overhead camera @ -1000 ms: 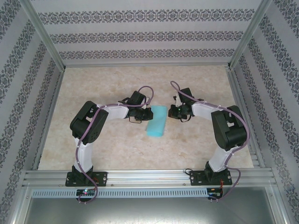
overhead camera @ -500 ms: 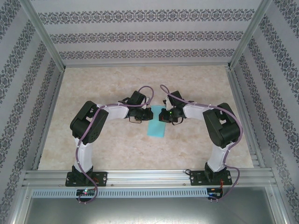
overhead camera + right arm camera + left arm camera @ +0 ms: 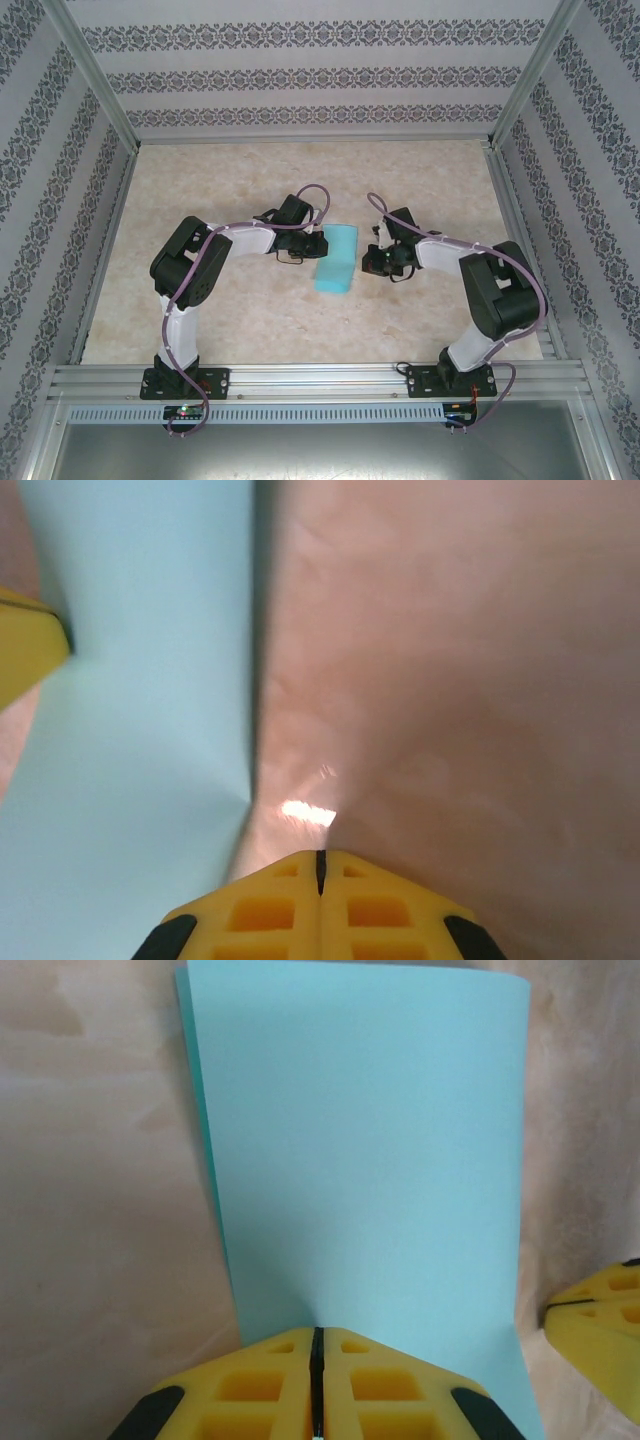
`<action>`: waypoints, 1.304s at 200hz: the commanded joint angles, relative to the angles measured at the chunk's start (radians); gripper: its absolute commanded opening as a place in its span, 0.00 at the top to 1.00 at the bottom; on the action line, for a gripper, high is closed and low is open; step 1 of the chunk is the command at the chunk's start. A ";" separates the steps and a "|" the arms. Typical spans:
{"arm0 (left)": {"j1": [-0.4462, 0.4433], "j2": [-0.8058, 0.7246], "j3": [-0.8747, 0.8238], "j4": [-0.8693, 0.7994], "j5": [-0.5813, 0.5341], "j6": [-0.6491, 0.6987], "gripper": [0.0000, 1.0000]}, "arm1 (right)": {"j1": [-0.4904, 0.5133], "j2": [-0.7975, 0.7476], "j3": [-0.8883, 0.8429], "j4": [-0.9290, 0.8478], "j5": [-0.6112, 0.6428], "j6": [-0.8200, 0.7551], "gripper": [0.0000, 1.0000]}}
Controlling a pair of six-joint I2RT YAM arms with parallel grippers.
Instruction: Fold a paper plane with a square sheet of paper (pick it up from the middle)
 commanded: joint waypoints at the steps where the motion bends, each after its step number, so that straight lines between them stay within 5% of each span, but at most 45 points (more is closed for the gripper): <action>1: 0.000 0.091 -0.038 -0.204 -0.108 0.033 0.89 | -0.003 -0.080 -0.019 -0.019 0.001 0.046 0.99; 80: 0.000 0.081 -0.042 -0.203 -0.105 0.037 0.89 | 0.116 0.064 0.111 0.086 -0.078 0.128 0.99; 135: 0.000 0.086 -0.031 -0.210 -0.104 0.043 0.89 | 0.101 0.131 0.104 0.009 -0.033 0.059 0.99; 261: 0.001 0.098 -0.023 -0.219 -0.102 0.054 0.89 | 0.079 -0.054 -0.060 -0.087 -0.029 0.054 0.99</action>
